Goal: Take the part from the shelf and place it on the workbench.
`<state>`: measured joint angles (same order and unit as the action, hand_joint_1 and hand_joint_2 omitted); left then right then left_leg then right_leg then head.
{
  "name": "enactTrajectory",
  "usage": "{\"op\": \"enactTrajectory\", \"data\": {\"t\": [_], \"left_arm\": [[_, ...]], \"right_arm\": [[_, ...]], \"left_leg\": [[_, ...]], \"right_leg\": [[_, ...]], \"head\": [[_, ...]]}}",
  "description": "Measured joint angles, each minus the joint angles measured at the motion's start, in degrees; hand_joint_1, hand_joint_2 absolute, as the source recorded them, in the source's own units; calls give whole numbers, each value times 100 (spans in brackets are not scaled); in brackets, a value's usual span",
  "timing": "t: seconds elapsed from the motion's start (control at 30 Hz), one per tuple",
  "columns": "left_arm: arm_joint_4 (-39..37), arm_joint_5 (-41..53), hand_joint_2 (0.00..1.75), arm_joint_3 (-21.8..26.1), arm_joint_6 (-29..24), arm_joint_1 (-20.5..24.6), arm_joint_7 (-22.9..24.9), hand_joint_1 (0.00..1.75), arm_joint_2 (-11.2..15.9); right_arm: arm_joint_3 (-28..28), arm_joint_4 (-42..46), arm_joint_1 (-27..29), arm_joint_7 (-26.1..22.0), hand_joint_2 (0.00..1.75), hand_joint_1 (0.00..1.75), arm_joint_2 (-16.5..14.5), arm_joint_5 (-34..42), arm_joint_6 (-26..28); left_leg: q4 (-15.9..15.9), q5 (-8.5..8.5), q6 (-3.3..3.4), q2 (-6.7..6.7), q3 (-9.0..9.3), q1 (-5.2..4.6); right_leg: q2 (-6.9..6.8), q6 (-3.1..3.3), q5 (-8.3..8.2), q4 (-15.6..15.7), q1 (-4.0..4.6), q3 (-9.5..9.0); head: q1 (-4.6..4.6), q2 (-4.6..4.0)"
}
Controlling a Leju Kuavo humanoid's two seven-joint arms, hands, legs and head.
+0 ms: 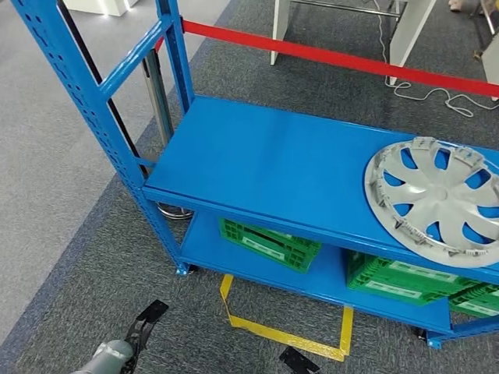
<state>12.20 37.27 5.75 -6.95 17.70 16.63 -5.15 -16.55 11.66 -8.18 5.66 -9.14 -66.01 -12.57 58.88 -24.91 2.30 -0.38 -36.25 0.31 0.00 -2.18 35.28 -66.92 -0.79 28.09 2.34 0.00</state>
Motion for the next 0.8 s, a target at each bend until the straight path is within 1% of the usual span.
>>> {"op": "enactTrajectory", "data": {"t": [0.03, 0.07, 0.1, 0.13, 0.17, 0.2, 0.23, 0.27, 0.3, 0.33, 0.37, 0.43, 0.47, 0.5, 0.53, 0.6, 0.63, 0.67, 0.7, 0.73, 0.77, 0.8], "left_arm": [[0, 10, 0, 0, 0, 6, -1, 0, -4], [0, 16, 0, 0, 2, 9, -4, 0, -10], [0, 20, 0, 0, 2, 6, -8, 0, -16], [0, 21, 0, 0, 1, 2, -13, 0, -21], [0, 21, 0, 0, -3, -2, -16, 0, -26], [0, 24, 0, 0, -13, -5, -17, 0, -30], [0, 26, 0, 0, -22, -5, -17, 0, -36], [-2, 28, 0, 0, -30, 0, -18, 0, -43], [-2, 30, 0, 1, -37, 5, -19, 0, -51], [-1, 31, 0, 1, -42, 12, -18, 0, -57], [1, 31, 0, 2, -46, 18, -19, 0, -62], [5, 36, 0, 2, -58, 38, -21, 0, -62], [6, 37, 0, 2, -63, 51, -26, 0, -63], [7, 38, 0, 2, -68, 65, -30, 0, -66], [7, 38, 0, 2, -70, 73, -33, 0, -68], [7, 37, 0, 2, -70, 76, -35, 0, -70], [7, 37, 0, 2, -70, 72, -36, 0, -69], [7, 37, 0, 2, -69, 70, -36, 0, -68], [7, 37, 0, 2, -69, 70, -37, 0, -66], [7, 37, 0, 2, -68, 72, -38, 0, -61], [6, 37, 0, 2, -68, 72, -39, 0, -57], [6, 37, 0, 2, -68, 72, -39, 0, -55]], "right_arm": [[0, -1, 1, -5, 0, 0, 0, 2, 4], [0, -1, 6, -11, 0, 0, 0, 8, 9], [0, -1, 18, -17, 0, 0, 0, 21, 16], [-1, -1, 30, -21, 0, 0, 1, 44, 27], [-4, -2, 40, -22, 0, 0, 2, 75, 40], [-9, -2, 49, -21, 0, 0, 3, 115, 53], [-17, -4, 60, -17, 0, 0, 4, 156, 61], [-33, -9, 73, -11, 0, 0, 6, 192, 64], [-52, -14, 75, -5, 0, 0, 7, 225, 66], [-72, -19, 71, 1, 0, 0, 7, 246, 61], [-89, -21, 56, 5, 0, 0, 5, 262, 60], [-108, -16, 16, 7, 0, 0, 4, 279, 59], [-114, -12, 1, 7, 0, 0, 5, 283, 64], [-117, -9, -15, 7, 0, 0, 7, 284, 66], [-120, -8, -26, 7, 0, 0, 9, 284, 65], [-120, -7, -37, 11, 0, 0, 9, 281, 58], [-120, -7, -35, 17, 0, 0, 9, 279, 54], [-120, -7, -33, 26, 0, 0, 9, 278, 49], [-121, -7, -34, 33, 0, 0, 9, 277, 45], [-121, -7, -37, 38, 0, 0, 9, 277, 40], [-122, -7, -44, 41, 0, 0, 9, 278, 37], [-122, -7, -48, 42, 0, 0, 9, 278, 35]], "left_leg": [[-34, -60, 19, -10, 83, -2], [-55, -113, 26, -22, 154, -4], [-66, -172, 28, -38, 231, -5], [-70, -243, 26, -56, 321, -7], [-71, -331, 23, -71, 437, -11], [-72, -440, 17, -84, 583, -18], [-76, -559, 10, -78, 715, -26], [-52, -676, -2, -70, 849, -43], [-38, -787, -26, -55, 933, -66], [-25, -876, -54, -37, 999, -79], [3, -927, -83, -28, 1054, -89], [69, -955, -136, 2, 1078, -78], [203, -976, -163, 11, 1028, -72], [423, -1057, -196, 17, 922, -62], [726, -1193, -229, 16, 758, -48], [1329, -1509, -280, 16, 368, -16], [1472, -1549, -295, 16, 223, -2], [1438, -1453, -304, 15, 153, 10], [1224, -1229, -309, 1, 162, 20], [879, -928, -314, -55, 230, 31], [557, -710, -311, -161, 298, 37], [368, -578, -311, -218, 342, 41]], "right_leg": [[1, 11, 136, -305, 6, 296], [3, 16, 321, -507, 12, 541], [4, 19, 544, -589, 17, 733], [4, 20, 729, -570, 18, 884], [5, 27, 795, -470, 20, 1014], [6, 39, 687, -281, 23, 1132], [-18, 67, 289, -3, 31, 1213], [-70, 108, -291, 286, 51, 1281], [-113, 142, -796, 486, 74, 1297], [-142, 177, -1156, 606, 92, 1303], [-138, 197, -1285, 634, 105, 1296], [-48, 230, -1256, 651, 79, 1218], [-11, 254, -1238, 675, 63, 1176], [28, 281, -1216, 695, 48, 1130], [63, 304, -1188, 708, 43, 1089], [150, 325, -1132, 714, 41, 1030], [204, 321, -1107, 713, 40, 1002], [265, 311, -1085, 713, 37, 971], [327, 295, -1065, 713, 31, 938], [390, 273, -1048, 713, 21, 908], [449, 242, -1040, 711, 11, 887], [478, 228, -1036, 710, 6, 875]], "head": [[-1, 0], [0, -1], [-5, -1], [-6, -1], [-7, -1], [-10, -1], [-9, -1], [-8, -2], [-3, -2], [4, -2], [5, -2], [9, -2], [9, -2], [13, -2], [13, -2], [12, -2], [12, -2], [11, -2], [11, -2], [11, -2], [10, -2], [10, -2]]}}
